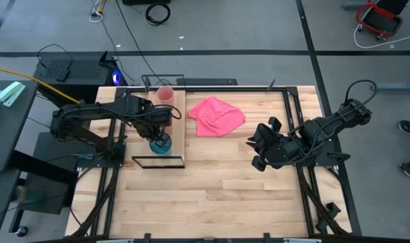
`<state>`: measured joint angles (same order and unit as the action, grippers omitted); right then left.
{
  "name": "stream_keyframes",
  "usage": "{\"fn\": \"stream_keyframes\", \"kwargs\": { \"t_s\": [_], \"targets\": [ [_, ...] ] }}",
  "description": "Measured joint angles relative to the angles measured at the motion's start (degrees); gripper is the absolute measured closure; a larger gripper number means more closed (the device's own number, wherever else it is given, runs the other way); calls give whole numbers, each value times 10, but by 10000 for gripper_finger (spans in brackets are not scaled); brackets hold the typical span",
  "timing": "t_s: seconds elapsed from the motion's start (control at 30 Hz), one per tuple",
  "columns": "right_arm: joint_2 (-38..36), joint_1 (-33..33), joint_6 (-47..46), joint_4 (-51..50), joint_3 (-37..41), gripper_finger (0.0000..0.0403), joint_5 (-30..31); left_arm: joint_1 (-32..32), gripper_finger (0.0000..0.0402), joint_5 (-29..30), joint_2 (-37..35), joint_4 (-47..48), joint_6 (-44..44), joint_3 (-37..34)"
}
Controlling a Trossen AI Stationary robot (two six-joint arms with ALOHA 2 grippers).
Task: Stack small to large cups/mugs on shelf
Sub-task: Put the blue cup on the shelf
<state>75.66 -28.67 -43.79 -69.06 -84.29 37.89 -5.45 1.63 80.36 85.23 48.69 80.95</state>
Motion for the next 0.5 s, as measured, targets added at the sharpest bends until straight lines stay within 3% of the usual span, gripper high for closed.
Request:
{"fn": "stream_keyframes", "kwargs": {
  "t_s": [0.5],
  "targets": [
    [0, 0, 0, 0, 0, 330, 0, 0, 351, 0, -2, 3, 1, 0]
  ]
}}
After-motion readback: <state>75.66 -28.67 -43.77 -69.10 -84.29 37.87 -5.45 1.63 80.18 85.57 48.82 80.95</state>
